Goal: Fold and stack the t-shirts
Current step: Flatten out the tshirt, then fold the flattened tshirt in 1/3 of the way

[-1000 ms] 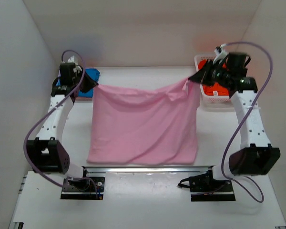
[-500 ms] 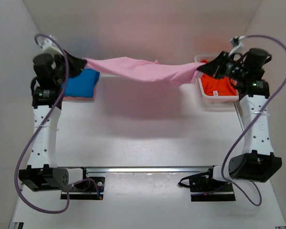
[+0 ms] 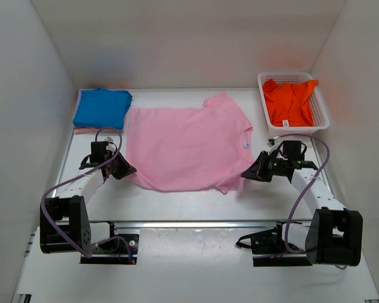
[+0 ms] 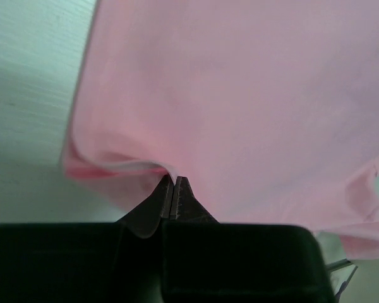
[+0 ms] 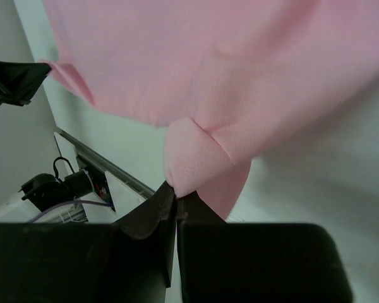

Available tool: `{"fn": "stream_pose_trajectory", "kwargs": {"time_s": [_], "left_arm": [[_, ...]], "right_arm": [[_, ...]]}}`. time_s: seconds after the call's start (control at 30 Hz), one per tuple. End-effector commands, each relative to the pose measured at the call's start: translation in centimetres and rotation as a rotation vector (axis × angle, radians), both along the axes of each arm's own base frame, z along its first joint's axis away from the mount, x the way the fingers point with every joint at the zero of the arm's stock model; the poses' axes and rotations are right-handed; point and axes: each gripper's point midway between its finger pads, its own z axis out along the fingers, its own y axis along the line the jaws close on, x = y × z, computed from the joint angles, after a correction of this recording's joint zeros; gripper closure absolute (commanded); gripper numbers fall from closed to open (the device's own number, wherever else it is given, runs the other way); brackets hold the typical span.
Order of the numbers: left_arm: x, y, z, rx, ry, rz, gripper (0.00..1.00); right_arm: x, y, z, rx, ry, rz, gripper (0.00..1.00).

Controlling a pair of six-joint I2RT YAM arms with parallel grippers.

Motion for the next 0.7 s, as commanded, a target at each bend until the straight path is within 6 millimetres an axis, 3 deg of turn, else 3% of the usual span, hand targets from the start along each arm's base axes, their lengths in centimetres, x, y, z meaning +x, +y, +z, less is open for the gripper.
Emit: {"fn": "stream_pose_trajectory", "kwargs": {"time_s": [0.0, 0.23, 0.33, 0.6, 0.67], "left_arm": [[-0.1, -1.0, -0.1, -0.030, -0.044, -0.029, 1.00], [-3.0, -0.2, -2.0, 0.007, 0.013, -0.022, 1.00], [-3.3, 0.0, -1.6, 0.024, 0.003, -0.017, 1.00], [-2.5, 2.6, 0.7, 0.109, -0.078, 0.109, 1.00], [-1.9, 3.6, 1.5, 0.146, -0.099, 0.162, 1.00]], "right_arm": [[-0.8, -0.2, -1.0, -0.028, -0.009, -0.039, 1.00], [-4.5, -0.2, -4.0, -0.043, 0.122, -0.055, 1.00], [-4.8, -0.6, -4.4, -0.041, 0.142, -0.048, 0.99], [-1.9, -0.9, -2.4, -0.014, 0.099, -0.057, 1.00], [0.0, -1.1, -1.6, -0.004, 0.063, -0.065, 1.00]]}}
